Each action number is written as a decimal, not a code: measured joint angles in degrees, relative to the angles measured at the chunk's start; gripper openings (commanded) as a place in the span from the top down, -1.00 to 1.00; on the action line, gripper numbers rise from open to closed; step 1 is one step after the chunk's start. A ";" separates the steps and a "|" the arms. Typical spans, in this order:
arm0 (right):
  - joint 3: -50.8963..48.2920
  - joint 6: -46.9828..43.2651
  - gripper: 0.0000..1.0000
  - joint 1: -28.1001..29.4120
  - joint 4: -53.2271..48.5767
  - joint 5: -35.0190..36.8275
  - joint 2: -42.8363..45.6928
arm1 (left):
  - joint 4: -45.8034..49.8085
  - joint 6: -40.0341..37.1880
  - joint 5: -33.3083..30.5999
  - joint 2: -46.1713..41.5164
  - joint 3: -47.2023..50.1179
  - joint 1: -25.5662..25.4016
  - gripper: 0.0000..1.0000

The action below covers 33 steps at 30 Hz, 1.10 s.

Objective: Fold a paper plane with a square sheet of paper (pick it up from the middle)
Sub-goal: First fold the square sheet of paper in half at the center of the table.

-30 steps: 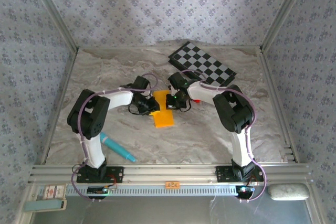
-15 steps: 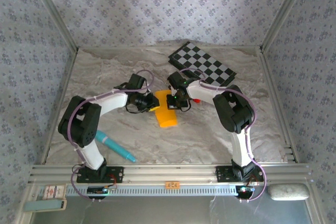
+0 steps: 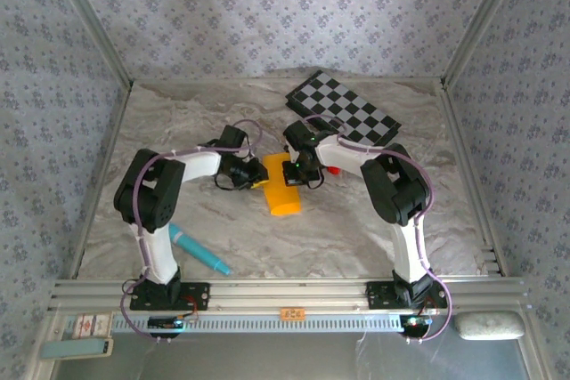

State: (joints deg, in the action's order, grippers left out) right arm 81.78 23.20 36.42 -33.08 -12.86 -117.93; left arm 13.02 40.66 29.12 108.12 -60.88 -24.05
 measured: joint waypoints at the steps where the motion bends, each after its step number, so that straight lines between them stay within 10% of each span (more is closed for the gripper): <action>1: 0.26 -0.59 0.85 0.00 -0.31 0.07 -0.13 | 0.37 -0.83 -0.11 -0.11 0.00 0.50 0.63; 33: 2.12 -5.77 0.84 -0.39 -3.43 0.63 -1.01 | -1.62 -8.94 3.45 4.07 -4.00 3.56 0.64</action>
State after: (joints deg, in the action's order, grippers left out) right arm 83.90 17.43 36.03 -36.51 -12.23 -118.93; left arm 11.40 31.73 32.58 112.18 -64.88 -20.49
